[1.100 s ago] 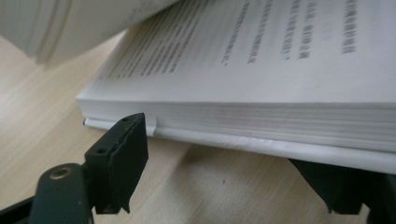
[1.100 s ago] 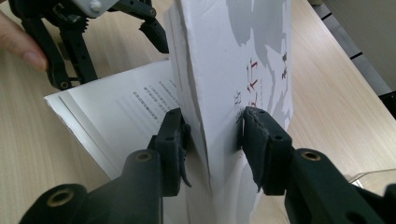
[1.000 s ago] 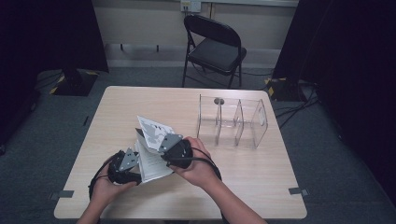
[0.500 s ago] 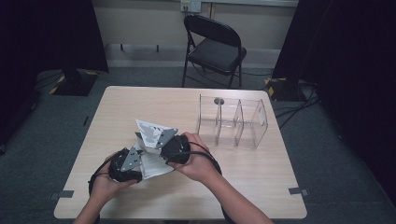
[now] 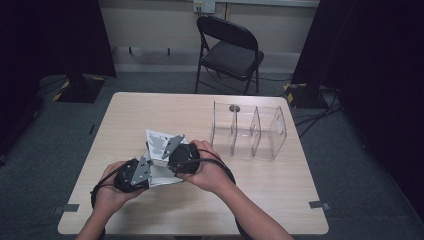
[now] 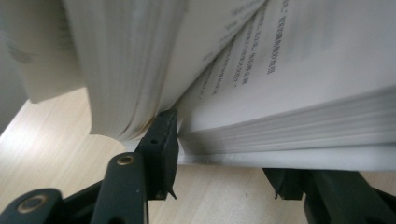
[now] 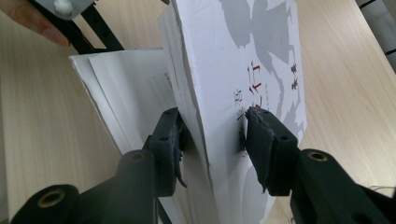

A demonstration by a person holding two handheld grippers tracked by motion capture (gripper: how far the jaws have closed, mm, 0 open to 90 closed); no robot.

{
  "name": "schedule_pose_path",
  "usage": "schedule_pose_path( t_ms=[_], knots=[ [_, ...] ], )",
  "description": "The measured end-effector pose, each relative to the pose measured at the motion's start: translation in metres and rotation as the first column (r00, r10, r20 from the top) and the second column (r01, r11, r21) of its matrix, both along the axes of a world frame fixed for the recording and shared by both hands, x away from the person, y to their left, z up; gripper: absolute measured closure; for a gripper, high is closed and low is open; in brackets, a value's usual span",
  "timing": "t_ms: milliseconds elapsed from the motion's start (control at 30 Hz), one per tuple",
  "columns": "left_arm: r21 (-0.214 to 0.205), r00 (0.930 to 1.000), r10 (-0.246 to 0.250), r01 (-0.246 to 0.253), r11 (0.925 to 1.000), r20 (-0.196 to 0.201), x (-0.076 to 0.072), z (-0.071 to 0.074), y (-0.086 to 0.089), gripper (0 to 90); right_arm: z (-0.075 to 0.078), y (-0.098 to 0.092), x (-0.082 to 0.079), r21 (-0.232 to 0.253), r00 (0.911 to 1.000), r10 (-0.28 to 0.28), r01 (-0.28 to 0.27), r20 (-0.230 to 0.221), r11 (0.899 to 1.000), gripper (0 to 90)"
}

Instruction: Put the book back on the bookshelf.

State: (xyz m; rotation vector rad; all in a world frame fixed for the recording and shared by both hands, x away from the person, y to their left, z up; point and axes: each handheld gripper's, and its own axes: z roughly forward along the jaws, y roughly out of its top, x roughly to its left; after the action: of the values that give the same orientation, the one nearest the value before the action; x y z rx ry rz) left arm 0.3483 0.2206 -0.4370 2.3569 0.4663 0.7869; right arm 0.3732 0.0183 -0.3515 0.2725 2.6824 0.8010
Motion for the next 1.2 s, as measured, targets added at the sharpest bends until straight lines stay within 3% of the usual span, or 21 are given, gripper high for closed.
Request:
schedule_pose_path(
  t_ms=[33,200,267,367,433,467,500,700,933,1067,1200],
  knots=[
    [0.006,0.9999,-0.003,0.003,1.0,0.012,0.0,0.003,0.001,54.4,0.001,-0.001,0.0,0.005,0.9999,0.0,0.0,-0.017,1.0,55.1],
    [0.012,1.0,0.008,-0.008,0.9999,0.001,-0.002,0.007,0.001,60.2,0.003,0.001,-0.001,0.02,0.999,0.031,-0.031,-0.031,0.999,50.4],
    [-0.003,0.9999,0.011,-0.011,0.9999,0.003,-0.003,0.007,0.001,61.1,0.004,-0.001,0.0,0.023,0.9989,0.037,-0.036,-0.03,0.999,49.8],
    [-0.034,0.9997,0.019,-0.02,0.9992,-0.016,-0.003,0.01,0.002,64.5,0.01,-0.008,-0.001,0.095,0.9993,0.033,-0.032,-0.015,0.995,47.9],
    [-0.046,0.9996,0.024,-0.025,0.9986,-0.012,-0.001,0.011,0.004,67.2,0.018,-0.014,0.001,0.192,0.9939,0.055,-0.036,-0.095,0.981,42.0],
    [-0.049,0.9995,0.028,-0.029,0.9984,-0.018,0.0,0.013,0.004,68.0,0.021,-0.016,-0.001,0.205,0.9948,0.054,-0.035,-0.087,0.978,40.8],
    [-0.056,0.9992,0.033,-0.035,0.9979,-0.022,0.0,0.014,0.004,68.4,0.022,-0.019,-0.001,0.19,0.997,0.053,-0.042,-0.056,0.981,39.2],
    [-0.055,0.9985,0.037,-0.039,0.9977,-0.04,0.002,0.016,0.004,69.4,0.018,-0.033,-0.004,0.196,0.9996,0.028,-0.027,-0.002,0.98,30.9],
    [-0.043,0.9984,0.036,-0.038,0.9984,-0.044,0.002,0.02,0.007,71.0,0.012,-0.052,-0.001,0.187,0.9995,-0.023,0.019,0.021,0.982,28.2],
    [-0.039,0.9982,0.037,-0.039,0.9985,-0.047,0.002,0.021,0.007,71.3,0.007,-0.063,0.003,0.178,0.9986,-0.053,0.052,0.004,0.983,26.9],
    [-0.037,0.9972,0.033,-0.035,0.9987,-0.068,0.003,0.025,0.007,71.7,-0.002,-0.074,0.006,0.196,0.9946,-0.092,0.1,-0.046,0.975,27.0]
  ],
)
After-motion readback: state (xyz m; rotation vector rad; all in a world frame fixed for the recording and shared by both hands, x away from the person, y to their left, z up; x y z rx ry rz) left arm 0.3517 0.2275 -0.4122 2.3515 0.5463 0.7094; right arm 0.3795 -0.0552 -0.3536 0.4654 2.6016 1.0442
